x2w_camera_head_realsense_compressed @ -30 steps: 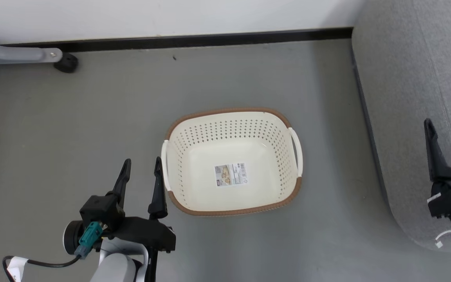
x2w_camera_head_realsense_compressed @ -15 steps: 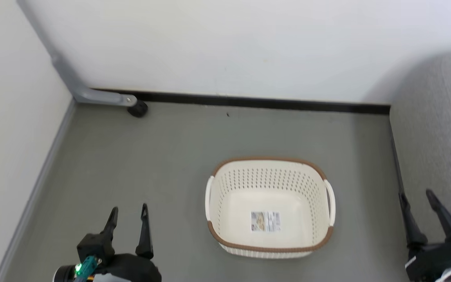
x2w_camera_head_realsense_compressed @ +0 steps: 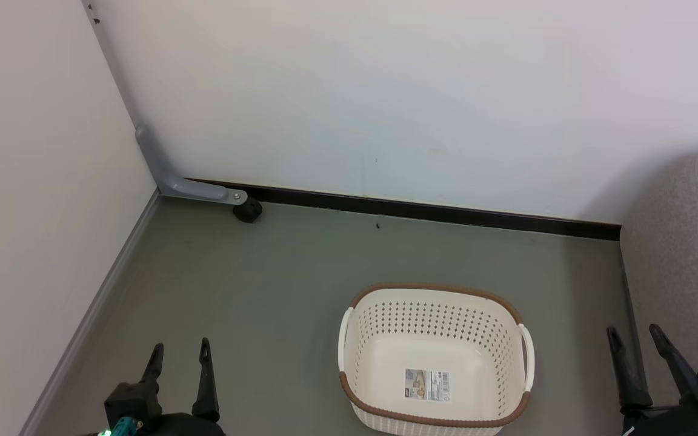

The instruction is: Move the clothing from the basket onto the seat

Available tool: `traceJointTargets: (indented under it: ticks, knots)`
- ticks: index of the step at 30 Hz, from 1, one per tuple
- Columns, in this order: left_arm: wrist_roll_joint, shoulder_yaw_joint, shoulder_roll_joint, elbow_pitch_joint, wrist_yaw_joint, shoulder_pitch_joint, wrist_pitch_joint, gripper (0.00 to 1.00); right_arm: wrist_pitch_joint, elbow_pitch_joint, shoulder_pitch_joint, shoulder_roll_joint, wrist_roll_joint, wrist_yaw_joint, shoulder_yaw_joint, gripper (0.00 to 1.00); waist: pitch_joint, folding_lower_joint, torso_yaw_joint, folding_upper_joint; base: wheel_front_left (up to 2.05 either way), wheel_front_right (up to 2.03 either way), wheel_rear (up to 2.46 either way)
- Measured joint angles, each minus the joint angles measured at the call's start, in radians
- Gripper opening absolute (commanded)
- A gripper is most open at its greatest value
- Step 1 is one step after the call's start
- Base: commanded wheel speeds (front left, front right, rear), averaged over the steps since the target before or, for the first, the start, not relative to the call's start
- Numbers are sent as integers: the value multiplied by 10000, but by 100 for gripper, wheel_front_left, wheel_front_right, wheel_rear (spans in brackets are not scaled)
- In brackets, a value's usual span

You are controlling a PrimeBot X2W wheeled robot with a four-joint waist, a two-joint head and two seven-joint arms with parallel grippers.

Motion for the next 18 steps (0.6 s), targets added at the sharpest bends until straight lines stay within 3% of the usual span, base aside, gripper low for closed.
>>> traceJointTargets:
  ticks: [12, 13, 18]
  knots:
    - [199, 92, -6, 81, 0, 164, -48, 100, 0, -134, 121, 48, -240, 0, -194, 100, -45, 1, -70, 0, 0, 0, 0]
    - [205, 105, -6, 79, 0, 168, -50, 0, 0, -134, 121, 48, -240, 0, -219, 0, -48, 1, -72, 0, 0, 0, 0]
    - [224, 38, -121, 443, -6, 441, -38, 0, 10, 284, 332, 303, -234, 0, -148, 0, -53, 1, -74, 0, 0, 0, 0]
